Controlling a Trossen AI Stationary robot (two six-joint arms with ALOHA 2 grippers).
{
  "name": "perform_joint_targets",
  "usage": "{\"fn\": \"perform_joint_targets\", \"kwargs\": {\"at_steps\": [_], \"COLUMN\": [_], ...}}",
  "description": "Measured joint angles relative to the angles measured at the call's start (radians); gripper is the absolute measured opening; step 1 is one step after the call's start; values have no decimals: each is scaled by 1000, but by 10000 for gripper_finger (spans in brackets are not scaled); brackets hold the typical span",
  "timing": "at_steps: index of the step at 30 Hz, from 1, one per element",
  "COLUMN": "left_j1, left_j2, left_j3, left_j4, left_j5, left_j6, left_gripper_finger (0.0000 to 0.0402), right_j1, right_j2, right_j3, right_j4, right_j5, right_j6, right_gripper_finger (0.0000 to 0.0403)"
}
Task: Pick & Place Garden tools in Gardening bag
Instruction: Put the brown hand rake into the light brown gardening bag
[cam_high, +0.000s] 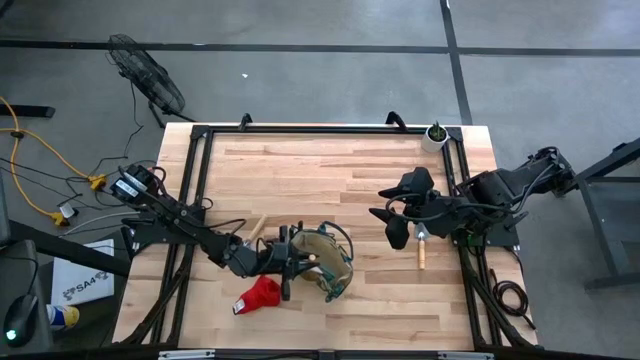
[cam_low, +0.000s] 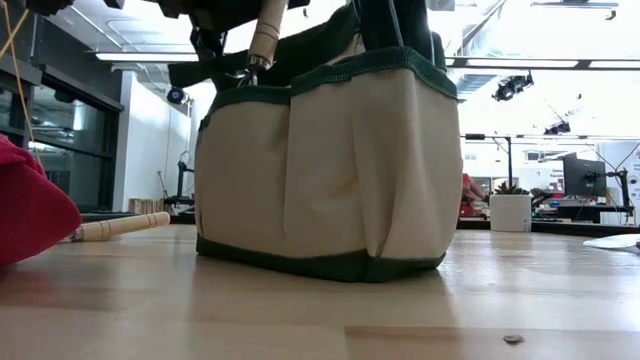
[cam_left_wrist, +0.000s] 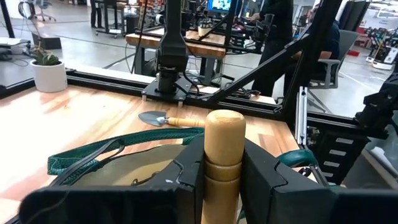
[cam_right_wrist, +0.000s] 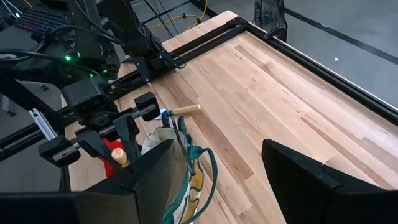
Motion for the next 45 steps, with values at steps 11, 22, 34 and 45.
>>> {"fn": "perform_joint_targets", "kwargs": {"at_steps": [11,22,34,45], "left_j1": [0,0,0,-23], "left_j2": [0,0,-25,-152], "left_j3": [0,0,0,0], "left_j4": [0,25,51,-183], "left_j5": [27,66,84,101], "left_j6": [3,2,2,1], "left_gripper_finger": [130,146,147,148], "right_j1": [0,0,0,0], "right_j2": [0,0,0,0], "right_j3": [0,0,0,0], "right_j4": [-24,-45,-45,-45], "right_j5": [0,-5,-5,-8], "right_j6": [15,47,46,46], "right_gripper_finger": [235,235,235,235]}}
